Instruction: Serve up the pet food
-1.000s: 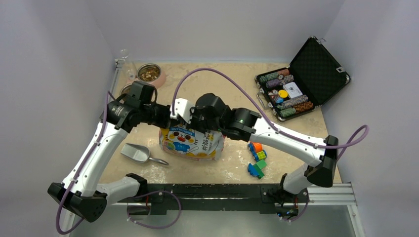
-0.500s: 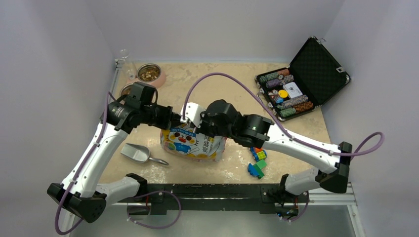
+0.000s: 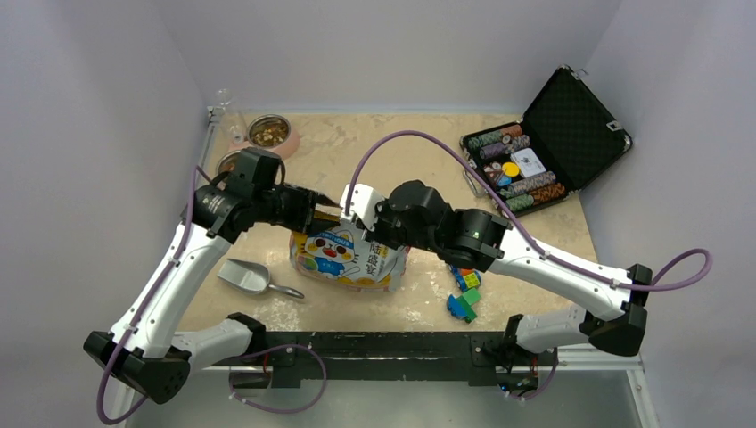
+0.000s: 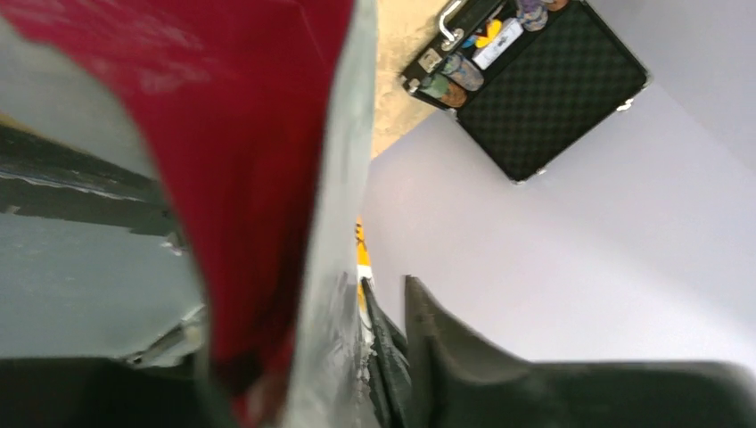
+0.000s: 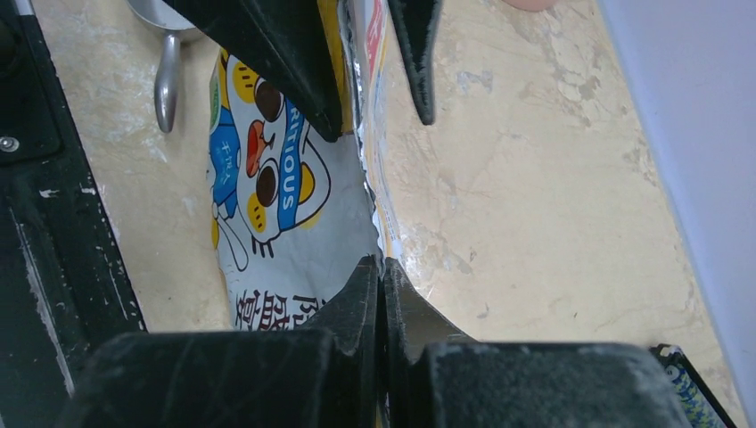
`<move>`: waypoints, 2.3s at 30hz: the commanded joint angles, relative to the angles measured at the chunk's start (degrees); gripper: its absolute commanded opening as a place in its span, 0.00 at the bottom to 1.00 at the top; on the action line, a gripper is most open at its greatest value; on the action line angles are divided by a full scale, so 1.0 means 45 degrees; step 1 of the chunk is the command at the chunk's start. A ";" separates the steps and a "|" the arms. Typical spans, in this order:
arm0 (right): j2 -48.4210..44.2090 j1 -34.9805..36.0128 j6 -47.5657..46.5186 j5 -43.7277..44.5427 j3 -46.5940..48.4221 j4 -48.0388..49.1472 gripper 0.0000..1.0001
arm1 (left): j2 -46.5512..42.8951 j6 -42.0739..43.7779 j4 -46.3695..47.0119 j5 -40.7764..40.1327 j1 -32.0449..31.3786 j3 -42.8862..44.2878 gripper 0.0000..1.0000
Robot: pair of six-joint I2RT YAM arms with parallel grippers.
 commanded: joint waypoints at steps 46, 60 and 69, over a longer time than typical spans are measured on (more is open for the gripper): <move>-0.3748 -0.1195 -0.0087 0.0686 -0.2714 -0.0172 0.21 | -0.0418 0.0679 -0.1136 -0.1333 0.1051 0.0817 0.00; -0.4724 -0.1744 -0.0440 -0.0299 -0.3255 -0.0369 0.00 | -0.0779 0.0399 0.0640 -0.0937 0.1806 -0.1188 0.00; -0.4996 -0.1765 -0.0204 -0.0350 -0.3679 -0.0274 0.28 | -0.0111 0.1649 -0.1279 -0.1598 0.1911 0.1404 0.00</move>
